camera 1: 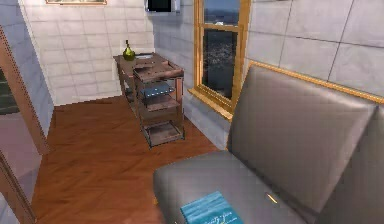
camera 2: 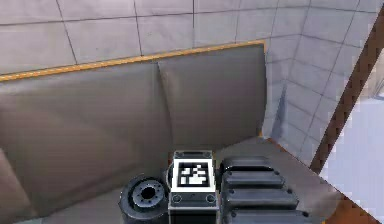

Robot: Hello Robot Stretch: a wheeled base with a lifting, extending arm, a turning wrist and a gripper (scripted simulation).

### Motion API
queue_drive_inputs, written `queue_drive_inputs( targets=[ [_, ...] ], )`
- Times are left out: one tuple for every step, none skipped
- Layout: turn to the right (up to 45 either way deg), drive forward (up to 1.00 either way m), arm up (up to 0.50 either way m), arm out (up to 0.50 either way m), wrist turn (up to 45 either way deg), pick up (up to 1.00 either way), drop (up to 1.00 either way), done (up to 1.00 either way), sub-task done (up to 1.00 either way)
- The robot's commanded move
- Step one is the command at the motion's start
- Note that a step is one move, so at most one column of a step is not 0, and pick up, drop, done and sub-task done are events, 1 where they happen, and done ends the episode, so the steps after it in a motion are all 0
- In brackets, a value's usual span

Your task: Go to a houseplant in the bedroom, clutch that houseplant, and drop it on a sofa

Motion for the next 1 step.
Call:
queue_drive_inputs(
  targets=[
    [-15.0,0.0,0.0,0.0,0.0,0.0,0.0,0.0,0.0]
  ],
)
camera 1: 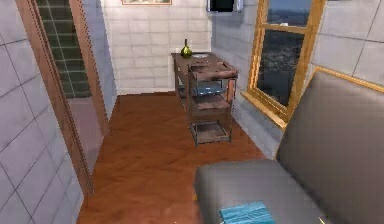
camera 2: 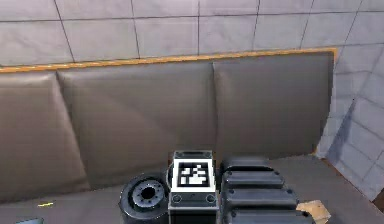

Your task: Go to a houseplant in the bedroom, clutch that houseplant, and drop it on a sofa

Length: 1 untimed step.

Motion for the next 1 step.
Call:
queue_drive_inputs(
  targets=[
    [0.0,0.25,0.0,0.0,0.0,0.0,0.0,0.0,0.0]
  ],
)
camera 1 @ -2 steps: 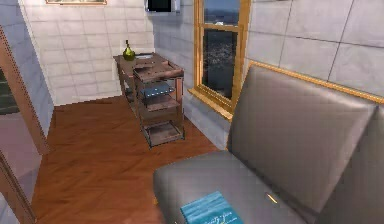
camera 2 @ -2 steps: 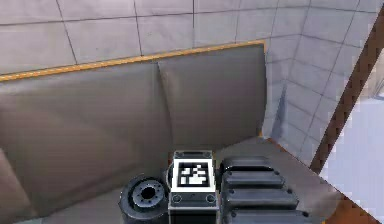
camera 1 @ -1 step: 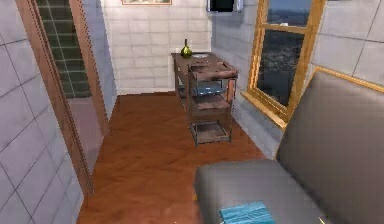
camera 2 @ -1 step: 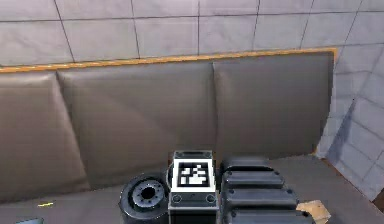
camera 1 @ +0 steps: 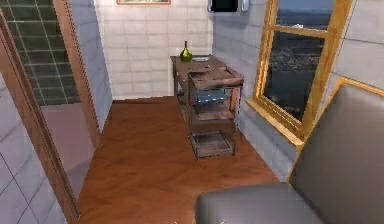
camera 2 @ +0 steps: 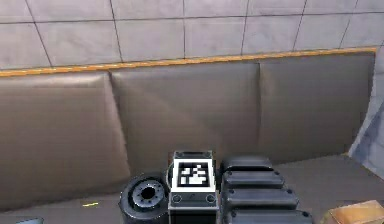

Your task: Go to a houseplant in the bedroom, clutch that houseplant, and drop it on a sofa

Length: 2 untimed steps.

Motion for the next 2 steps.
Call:
queue_drive_inputs(
  targets=[
    [45.0,0.0,0.0,0.0,0.0,0.0,0.0,0.0,0.0],
    [45.0,0.0,0.0,0.0,0.0,0.0,0.0,0.0,0.0]
  ],
)
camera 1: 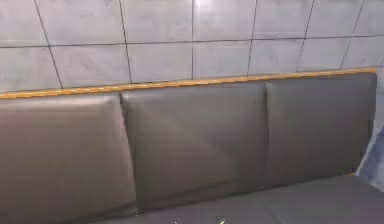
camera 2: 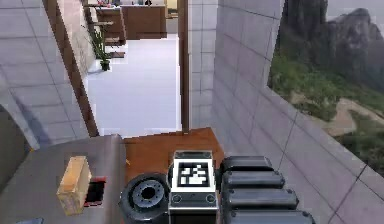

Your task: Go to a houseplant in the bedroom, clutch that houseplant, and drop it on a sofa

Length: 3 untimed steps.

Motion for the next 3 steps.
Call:
queue_drive_inputs(
  targets=[
    [45.0,0.0,0.0,0.0,0.0,0.0,0.0,0.0,0.0],
    [33.0,0.0,0.0,0.0,0.0,0.0,0.0,0.0,0.0],
    [-45.0,0.0,0.0,0.0,0.0,0.0,0.0,0.0,0.0]
  ],
)
